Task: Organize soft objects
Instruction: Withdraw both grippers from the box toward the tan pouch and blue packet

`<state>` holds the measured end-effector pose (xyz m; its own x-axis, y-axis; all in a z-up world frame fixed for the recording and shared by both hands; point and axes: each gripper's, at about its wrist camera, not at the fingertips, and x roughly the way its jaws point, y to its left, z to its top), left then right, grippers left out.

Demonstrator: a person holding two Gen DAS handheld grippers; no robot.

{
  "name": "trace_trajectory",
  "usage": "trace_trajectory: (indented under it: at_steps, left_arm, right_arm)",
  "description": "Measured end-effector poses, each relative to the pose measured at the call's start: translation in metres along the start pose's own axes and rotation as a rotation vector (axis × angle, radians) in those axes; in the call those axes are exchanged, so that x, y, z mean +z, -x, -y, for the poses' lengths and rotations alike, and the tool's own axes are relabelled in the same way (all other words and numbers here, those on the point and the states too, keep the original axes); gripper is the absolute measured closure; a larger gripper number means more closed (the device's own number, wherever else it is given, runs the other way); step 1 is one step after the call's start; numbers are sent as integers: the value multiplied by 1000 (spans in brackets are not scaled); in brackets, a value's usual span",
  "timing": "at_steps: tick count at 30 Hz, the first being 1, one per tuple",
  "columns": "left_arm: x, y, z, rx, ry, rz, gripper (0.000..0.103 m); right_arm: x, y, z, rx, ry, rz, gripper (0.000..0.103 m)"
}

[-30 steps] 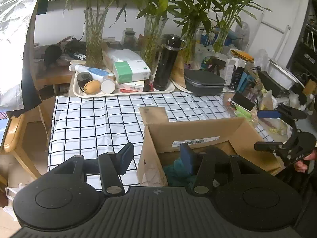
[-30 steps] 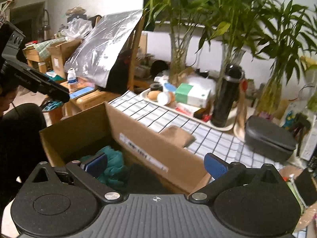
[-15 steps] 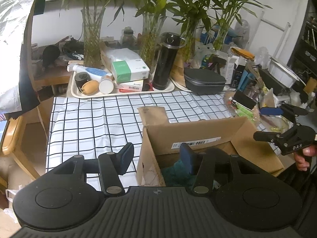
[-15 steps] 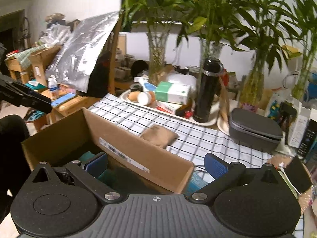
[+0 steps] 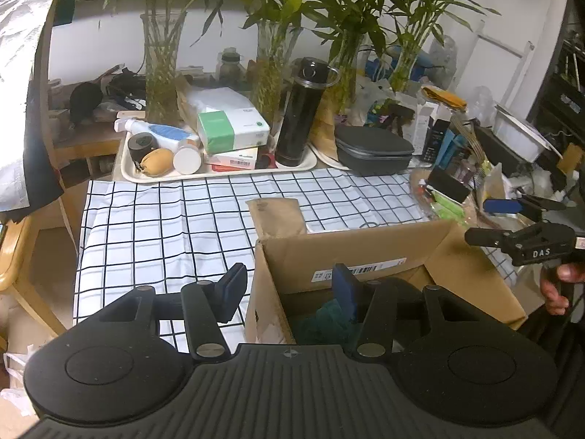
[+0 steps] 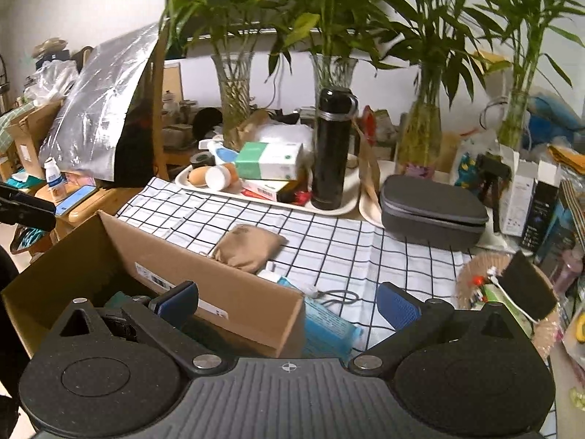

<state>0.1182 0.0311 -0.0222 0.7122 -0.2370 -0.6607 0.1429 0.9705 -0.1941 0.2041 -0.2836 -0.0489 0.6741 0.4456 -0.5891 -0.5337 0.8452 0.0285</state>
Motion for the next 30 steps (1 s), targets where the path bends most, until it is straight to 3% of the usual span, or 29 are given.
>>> trace_trajectory:
  at_steps: [30]
  left_arm:
    - [30,-44,-26,-10,-19,27,53]
  right_arm:
    - [13,-22,30,-119,-73,-2,0]
